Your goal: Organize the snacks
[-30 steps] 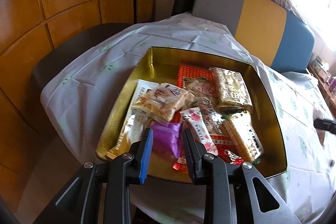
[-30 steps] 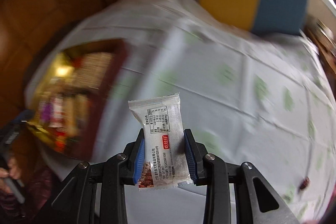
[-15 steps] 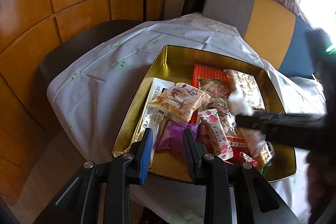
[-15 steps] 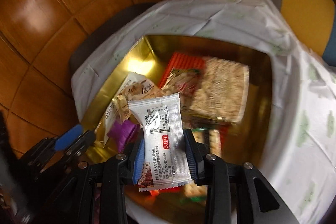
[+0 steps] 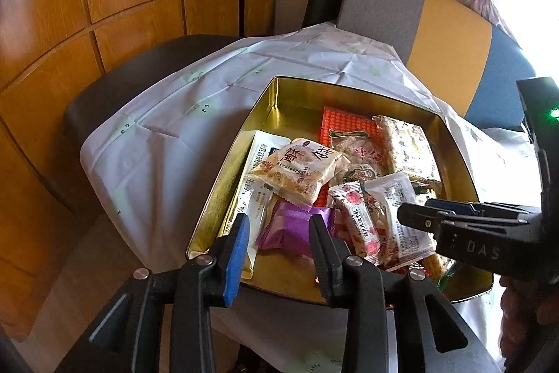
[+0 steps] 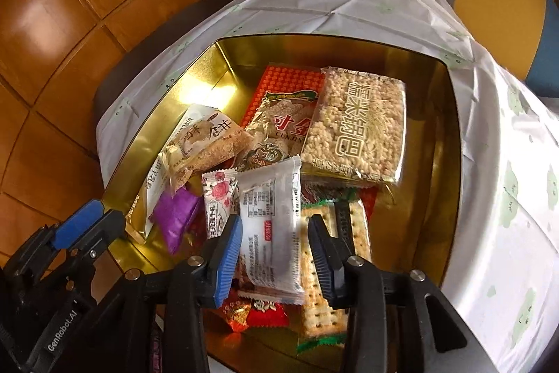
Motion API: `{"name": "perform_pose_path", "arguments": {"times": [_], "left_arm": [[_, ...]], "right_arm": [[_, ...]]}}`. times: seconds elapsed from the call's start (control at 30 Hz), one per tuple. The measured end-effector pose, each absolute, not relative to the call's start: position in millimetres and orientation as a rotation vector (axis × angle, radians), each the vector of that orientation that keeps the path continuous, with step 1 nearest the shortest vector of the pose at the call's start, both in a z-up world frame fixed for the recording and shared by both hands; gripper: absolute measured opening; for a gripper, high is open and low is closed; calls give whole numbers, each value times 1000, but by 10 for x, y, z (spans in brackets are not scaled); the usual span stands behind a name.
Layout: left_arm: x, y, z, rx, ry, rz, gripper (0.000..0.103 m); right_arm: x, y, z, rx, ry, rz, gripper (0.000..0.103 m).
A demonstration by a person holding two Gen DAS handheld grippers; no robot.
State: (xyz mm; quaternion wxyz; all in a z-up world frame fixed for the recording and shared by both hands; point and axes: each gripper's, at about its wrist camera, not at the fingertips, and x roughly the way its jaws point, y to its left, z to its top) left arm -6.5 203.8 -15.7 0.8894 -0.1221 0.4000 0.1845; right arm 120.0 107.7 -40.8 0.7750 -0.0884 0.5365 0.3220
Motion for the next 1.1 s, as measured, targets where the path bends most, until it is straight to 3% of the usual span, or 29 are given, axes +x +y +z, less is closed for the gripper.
{"name": "perform_pose_path", "arguments": {"times": [0.5, 1.1], "left_arm": [[-143, 1808, -32, -204, 788, 373, 43], [-284, 1383, 94, -159, 703, 352, 61]], "right_arm": [[846, 615, -67, -175, 1007, 576, 40], [324, -67, 68, -154, 849, 339, 40]]}}
